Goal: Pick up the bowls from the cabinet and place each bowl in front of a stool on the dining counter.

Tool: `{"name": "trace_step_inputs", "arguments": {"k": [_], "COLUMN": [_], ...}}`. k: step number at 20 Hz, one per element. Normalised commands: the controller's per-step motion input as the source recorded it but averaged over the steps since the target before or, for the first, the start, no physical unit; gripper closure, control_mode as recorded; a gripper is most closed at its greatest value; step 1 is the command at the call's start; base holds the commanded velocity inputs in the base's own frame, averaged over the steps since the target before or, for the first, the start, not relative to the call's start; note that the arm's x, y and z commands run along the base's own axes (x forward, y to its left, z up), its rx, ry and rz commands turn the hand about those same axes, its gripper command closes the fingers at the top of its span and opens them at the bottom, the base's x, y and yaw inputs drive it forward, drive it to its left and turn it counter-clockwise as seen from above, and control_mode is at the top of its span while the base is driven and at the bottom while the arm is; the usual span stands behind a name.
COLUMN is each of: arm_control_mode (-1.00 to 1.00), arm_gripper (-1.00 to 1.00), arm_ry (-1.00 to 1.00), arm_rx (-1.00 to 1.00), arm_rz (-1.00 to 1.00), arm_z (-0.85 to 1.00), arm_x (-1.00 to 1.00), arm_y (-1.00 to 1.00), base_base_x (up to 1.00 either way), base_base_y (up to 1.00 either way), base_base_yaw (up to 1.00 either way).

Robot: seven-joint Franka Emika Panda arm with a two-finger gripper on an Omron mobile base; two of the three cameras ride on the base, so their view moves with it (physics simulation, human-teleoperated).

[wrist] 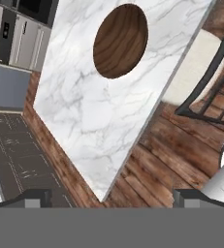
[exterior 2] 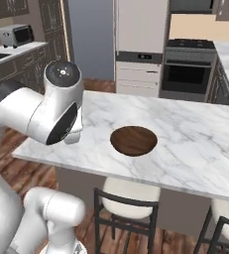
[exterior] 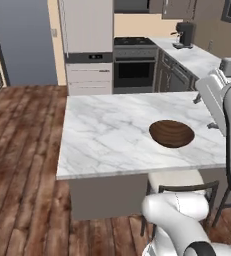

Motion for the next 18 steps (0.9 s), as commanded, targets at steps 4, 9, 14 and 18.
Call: {"name": "trace_step_inputs", "arguments": {"k": [4,9,14,18], "arm_control_mode": [1.00,1.00,1.00,1.00], "arm_gripper": [-1.00,-1.00,-1.00,-1.00], "arm_ry": [0.00,0.00,0.00,0.00], "arm_rx": [0.00,0.00,0.00,0.00], "arm_rz": [0.00,0.00,0.00,0.00], "arm_z": [0.00,0.00,0.00,0.00], "arm_x": [0.00,0.00,0.00,0.00], "arm_y": [0.00,0.00,0.00,0.00], "base_base_x": [-0.95,-0.81,-0.11,0.89], "base_base_y": [1.00,1.00,1.00,1.00], "base_base_yaw": [0.03,0.10,0.06,-0.06]}}
